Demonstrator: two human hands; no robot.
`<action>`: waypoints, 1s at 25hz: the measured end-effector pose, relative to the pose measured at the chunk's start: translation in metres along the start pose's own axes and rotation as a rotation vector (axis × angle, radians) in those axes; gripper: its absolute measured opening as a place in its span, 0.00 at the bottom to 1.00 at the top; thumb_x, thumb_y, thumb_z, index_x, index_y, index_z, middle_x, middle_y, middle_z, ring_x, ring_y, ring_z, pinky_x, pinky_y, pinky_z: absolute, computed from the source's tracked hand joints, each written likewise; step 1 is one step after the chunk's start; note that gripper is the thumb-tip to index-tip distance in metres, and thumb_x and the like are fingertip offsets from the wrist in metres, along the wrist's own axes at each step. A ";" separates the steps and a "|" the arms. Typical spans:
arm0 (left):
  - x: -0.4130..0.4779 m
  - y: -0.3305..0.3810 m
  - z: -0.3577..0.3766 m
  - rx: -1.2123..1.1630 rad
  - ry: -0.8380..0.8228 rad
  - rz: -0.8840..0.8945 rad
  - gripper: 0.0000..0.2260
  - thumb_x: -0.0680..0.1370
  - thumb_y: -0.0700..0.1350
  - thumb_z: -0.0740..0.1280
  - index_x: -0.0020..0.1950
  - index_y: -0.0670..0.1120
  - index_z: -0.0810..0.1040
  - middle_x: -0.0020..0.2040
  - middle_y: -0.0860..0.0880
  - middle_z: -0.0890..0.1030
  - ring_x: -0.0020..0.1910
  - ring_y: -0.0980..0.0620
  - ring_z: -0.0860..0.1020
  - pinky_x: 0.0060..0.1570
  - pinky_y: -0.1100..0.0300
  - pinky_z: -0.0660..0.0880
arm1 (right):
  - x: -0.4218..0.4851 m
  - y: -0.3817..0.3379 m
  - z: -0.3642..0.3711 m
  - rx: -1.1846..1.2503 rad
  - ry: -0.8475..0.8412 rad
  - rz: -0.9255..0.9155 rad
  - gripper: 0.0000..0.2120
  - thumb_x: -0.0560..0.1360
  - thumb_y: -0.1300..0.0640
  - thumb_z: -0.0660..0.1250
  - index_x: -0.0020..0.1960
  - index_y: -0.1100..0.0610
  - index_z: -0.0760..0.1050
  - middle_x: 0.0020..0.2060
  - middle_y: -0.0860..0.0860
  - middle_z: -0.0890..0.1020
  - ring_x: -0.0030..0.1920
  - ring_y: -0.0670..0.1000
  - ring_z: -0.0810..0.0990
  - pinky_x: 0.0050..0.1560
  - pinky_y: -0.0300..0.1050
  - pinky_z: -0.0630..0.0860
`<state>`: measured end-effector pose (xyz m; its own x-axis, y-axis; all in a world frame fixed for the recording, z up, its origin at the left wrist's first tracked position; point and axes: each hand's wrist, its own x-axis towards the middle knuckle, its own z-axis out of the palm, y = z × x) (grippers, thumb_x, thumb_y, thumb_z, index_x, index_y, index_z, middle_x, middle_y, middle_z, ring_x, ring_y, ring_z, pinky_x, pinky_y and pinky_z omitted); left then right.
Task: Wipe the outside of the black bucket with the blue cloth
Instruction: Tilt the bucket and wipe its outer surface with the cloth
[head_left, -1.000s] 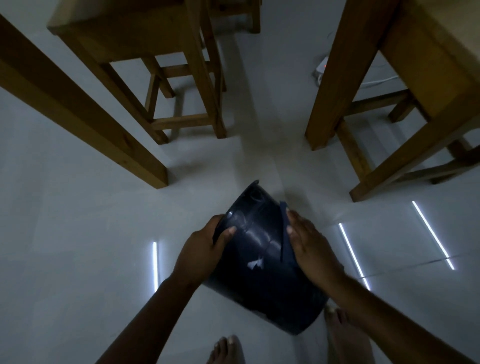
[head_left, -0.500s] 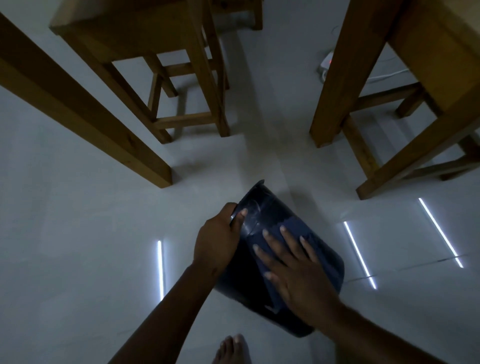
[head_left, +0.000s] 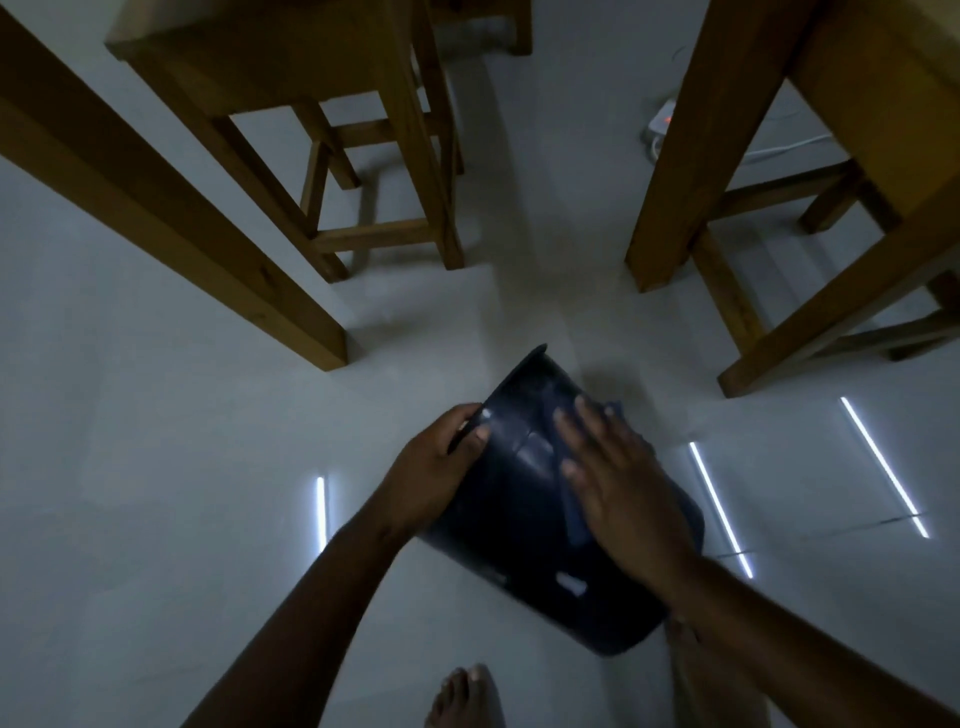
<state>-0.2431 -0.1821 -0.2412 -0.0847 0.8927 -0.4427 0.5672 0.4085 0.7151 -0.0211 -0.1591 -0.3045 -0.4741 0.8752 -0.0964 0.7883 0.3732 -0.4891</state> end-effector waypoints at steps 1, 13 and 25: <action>-0.004 -0.005 0.001 0.036 0.017 0.020 0.09 0.82 0.54 0.57 0.58 0.55 0.74 0.48 0.57 0.80 0.46 0.61 0.79 0.42 0.71 0.72 | 0.008 0.008 -0.008 0.057 0.007 0.119 0.26 0.79 0.39 0.38 0.76 0.41 0.46 0.77 0.48 0.57 0.76 0.52 0.54 0.70 0.62 0.63; 0.005 -0.002 0.015 0.176 0.220 0.111 0.10 0.82 0.56 0.57 0.59 0.56 0.73 0.37 0.53 0.82 0.35 0.55 0.81 0.43 0.57 0.81 | -0.020 -0.008 0.002 -0.005 0.035 0.164 0.25 0.79 0.41 0.39 0.76 0.41 0.48 0.76 0.49 0.59 0.75 0.57 0.59 0.67 0.65 0.66; -0.003 -0.001 0.020 0.087 0.247 0.072 0.12 0.81 0.57 0.58 0.61 0.55 0.72 0.51 0.53 0.83 0.48 0.53 0.82 0.49 0.57 0.81 | -0.034 -0.022 0.008 -0.080 0.044 0.085 0.26 0.80 0.43 0.37 0.76 0.46 0.53 0.76 0.50 0.60 0.75 0.57 0.59 0.69 0.60 0.61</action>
<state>-0.2274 -0.1888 -0.2517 -0.2328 0.9426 -0.2396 0.6466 0.3340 0.6858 -0.0251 -0.1998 -0.2969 -0.3876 0.9169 -0.0955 0.8547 0.3186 -0.4099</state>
